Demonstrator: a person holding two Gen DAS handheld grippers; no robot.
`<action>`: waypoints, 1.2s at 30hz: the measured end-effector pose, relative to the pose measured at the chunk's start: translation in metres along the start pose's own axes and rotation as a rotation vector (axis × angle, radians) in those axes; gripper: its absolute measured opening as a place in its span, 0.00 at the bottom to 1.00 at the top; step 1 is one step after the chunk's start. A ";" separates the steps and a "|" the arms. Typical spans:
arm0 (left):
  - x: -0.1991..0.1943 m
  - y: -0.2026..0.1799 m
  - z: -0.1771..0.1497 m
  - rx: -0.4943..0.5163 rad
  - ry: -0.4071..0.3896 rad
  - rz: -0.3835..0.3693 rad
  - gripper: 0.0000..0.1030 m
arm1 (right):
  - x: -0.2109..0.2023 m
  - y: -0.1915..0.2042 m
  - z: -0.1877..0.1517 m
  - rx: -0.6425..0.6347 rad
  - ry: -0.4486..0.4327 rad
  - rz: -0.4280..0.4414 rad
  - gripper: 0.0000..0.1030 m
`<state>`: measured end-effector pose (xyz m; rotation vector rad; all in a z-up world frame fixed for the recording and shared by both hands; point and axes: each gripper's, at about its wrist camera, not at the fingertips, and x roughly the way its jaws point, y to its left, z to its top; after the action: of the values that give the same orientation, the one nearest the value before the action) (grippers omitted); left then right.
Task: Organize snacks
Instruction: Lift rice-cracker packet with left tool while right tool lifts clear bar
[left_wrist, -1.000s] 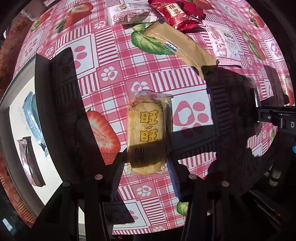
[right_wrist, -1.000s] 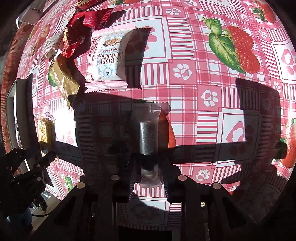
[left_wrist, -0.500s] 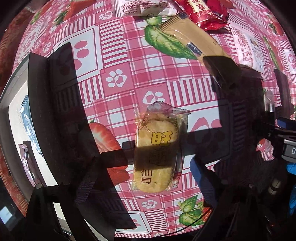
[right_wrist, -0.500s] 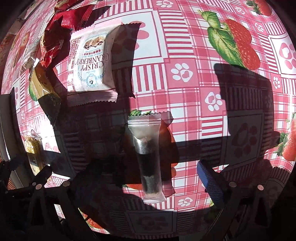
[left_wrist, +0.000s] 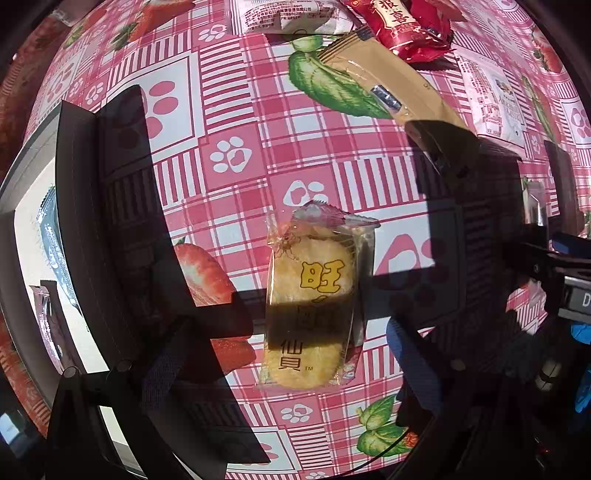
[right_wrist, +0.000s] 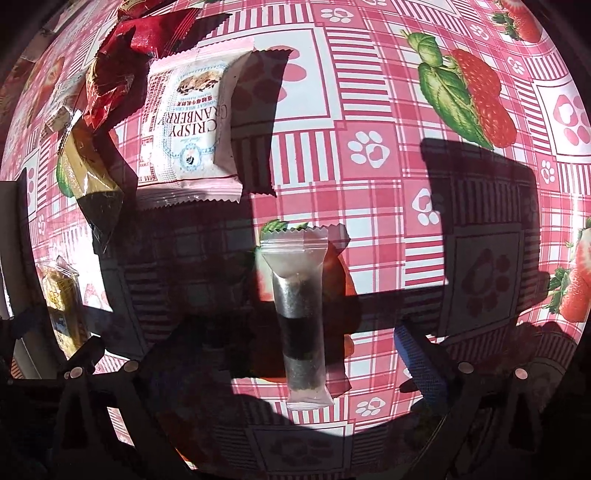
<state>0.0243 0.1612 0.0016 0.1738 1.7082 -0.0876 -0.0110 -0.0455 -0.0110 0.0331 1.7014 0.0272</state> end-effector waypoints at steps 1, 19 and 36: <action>-0.002 -0.001 -0.001 0.000 -0.004 0.000 1.00 | 0.008 0.006 0.008 -0.001 0.008 0.000 1.00; 0.004 -0.001 0.004 0.000 0.003 -0.001 1.00 | 0.013 0.008 0.012 -0.009 0.028 -0.001 1.00; 0.005 -0.001 0.005 -0.003 0.002 -0.003 1.00 | 0.007 0.009 0.018 -0.006 0.017 -0.001 1.00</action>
<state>0.0286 0.1595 -0.0040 0.1692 1.7102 -0.0871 0.0056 -0.0367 -0.0201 0.0272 1.7186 0.0316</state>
